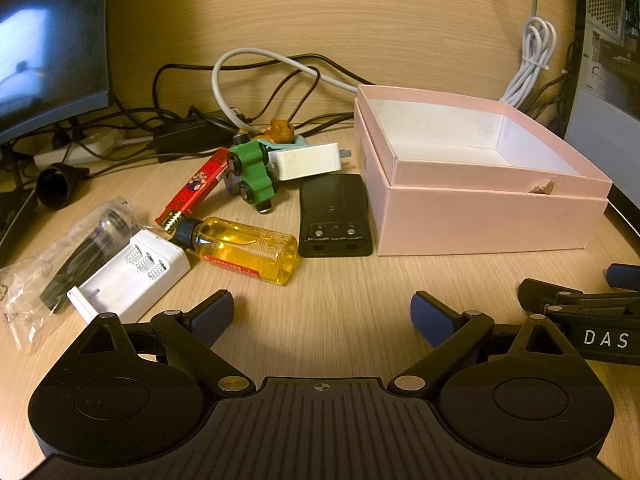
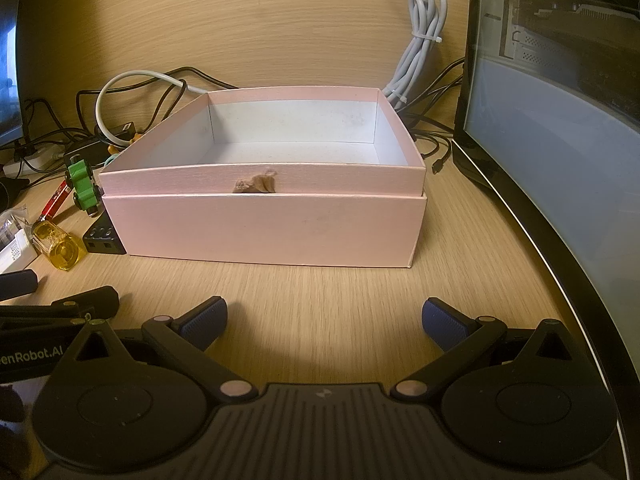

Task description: Organize rigid objects

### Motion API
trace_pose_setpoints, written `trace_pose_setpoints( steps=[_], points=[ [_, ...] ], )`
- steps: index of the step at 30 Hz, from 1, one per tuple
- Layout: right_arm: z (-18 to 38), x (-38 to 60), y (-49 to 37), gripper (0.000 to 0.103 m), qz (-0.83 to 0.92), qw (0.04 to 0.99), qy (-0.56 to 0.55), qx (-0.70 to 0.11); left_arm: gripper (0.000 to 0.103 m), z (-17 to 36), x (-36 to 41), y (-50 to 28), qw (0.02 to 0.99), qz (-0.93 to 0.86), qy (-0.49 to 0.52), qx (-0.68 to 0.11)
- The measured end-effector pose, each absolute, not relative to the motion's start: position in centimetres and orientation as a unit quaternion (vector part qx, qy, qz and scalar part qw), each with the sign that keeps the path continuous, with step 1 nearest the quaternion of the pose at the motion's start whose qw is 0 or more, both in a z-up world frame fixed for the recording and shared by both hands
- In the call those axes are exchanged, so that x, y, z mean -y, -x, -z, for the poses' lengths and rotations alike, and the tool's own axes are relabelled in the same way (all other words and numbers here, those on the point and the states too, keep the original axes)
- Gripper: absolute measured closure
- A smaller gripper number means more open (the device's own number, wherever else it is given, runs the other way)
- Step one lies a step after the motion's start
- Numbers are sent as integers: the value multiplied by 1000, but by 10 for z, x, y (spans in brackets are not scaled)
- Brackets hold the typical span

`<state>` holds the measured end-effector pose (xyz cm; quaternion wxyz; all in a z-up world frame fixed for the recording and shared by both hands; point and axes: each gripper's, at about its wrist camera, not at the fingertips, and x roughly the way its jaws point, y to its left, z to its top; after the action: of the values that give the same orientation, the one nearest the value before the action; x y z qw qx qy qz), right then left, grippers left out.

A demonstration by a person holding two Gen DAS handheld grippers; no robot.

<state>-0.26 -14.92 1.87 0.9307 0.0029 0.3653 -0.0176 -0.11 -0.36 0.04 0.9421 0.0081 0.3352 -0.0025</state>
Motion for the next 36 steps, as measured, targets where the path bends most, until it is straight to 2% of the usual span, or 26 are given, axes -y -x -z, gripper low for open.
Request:
trace_pose_setpoints(
  steps=[20, 25, 27, 29, 33, 36],
  points=[
    [-18, 149, 3, 0, 17, 931, -3, -365, 5, -1, 4, 3, 942, 2, -8, -336],
    [-16, 156, 0, 0, 4, 932, -7, -363, 5, -5, -4, 14, 932, 55, -26, -357],
    [-19, 163, 1, 0, -2, 930, -29, -366, 11, -14, -17, 20, 924, 67, -3, -376],
    [-24, 168, 1, 0, -6, 923, -55, -380, 12, -29, -38, 29, 924, 71, 30, -374],
    [-23, 151, 1, 0, 4, 914, 0, -405, 12, -69, -83, 45, 948, 21, 10, -318],
    [-24, 146, 6, 0, 19, 913, -7, -406, 12, -89, -121, 36, 955, -2, -15, -295]
  ],
)
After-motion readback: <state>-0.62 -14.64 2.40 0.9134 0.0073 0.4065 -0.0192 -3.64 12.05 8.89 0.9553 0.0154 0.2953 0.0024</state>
